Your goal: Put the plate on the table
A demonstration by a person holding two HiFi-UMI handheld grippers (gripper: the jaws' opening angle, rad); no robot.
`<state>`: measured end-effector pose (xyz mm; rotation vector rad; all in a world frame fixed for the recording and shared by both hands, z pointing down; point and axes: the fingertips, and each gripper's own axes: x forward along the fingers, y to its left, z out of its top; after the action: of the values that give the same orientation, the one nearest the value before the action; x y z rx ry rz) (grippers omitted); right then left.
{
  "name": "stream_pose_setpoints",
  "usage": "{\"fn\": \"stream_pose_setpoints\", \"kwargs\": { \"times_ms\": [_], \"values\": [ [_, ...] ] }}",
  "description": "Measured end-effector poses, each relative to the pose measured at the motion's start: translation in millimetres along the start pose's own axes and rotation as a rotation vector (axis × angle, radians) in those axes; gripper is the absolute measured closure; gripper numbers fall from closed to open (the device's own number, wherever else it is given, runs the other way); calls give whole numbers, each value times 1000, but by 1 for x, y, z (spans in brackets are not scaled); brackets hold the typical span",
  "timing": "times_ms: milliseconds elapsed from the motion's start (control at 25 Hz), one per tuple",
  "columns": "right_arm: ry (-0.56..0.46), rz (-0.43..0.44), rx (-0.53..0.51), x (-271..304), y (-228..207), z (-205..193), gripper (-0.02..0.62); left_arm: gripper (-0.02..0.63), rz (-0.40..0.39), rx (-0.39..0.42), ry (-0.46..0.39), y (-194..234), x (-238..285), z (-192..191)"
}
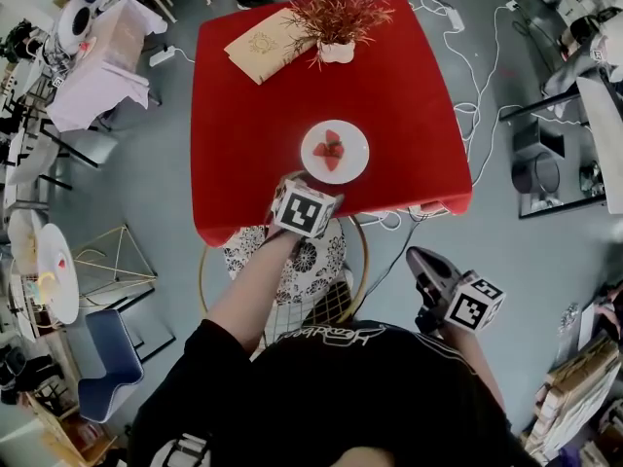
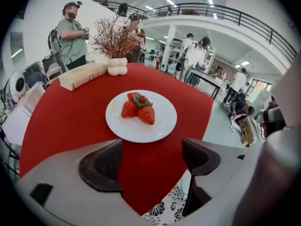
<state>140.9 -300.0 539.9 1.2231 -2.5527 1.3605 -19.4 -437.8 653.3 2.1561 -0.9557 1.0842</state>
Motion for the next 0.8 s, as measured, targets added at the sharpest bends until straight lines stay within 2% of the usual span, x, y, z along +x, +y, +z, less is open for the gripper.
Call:
{"fn": "stream_pose_setpoints", "kwargs": {
  "times_ms": [160,240,360,440,480,560,640,720,800],
  "values": [
    [-5,6,4,2,0,-1,588,216,13,-18,-61,7,-11,4],
    [-14,10,-1,4,2,1,588,216,10,-56,-90,9,-20,4],
    [-38,21,-28,5,9,9,588,218,-57,-142,-142,2,-41,4],
    [-51,32,-62,5,18,17,588,239,-109,-163,-222,-10,-63,11],
    [-57,37,-84,4,23,20,588,279,-126,-150,-281,-19,-77,17],
    [-70,49,-128,1,34,26,589,414,-161,-93,-397,-41,-108,25],
    [-87,68,-163,-6,46,30,588,543,-230,-51,-492,-70,-139,31],
    [-107,90,-197,-16,62,32,589,595,-318,-39,-576,-101,-171,31],
    [-131,121,-215,-32,83,28,588,597,-377,-8,-634,-130,-200,25]
  ]
}}
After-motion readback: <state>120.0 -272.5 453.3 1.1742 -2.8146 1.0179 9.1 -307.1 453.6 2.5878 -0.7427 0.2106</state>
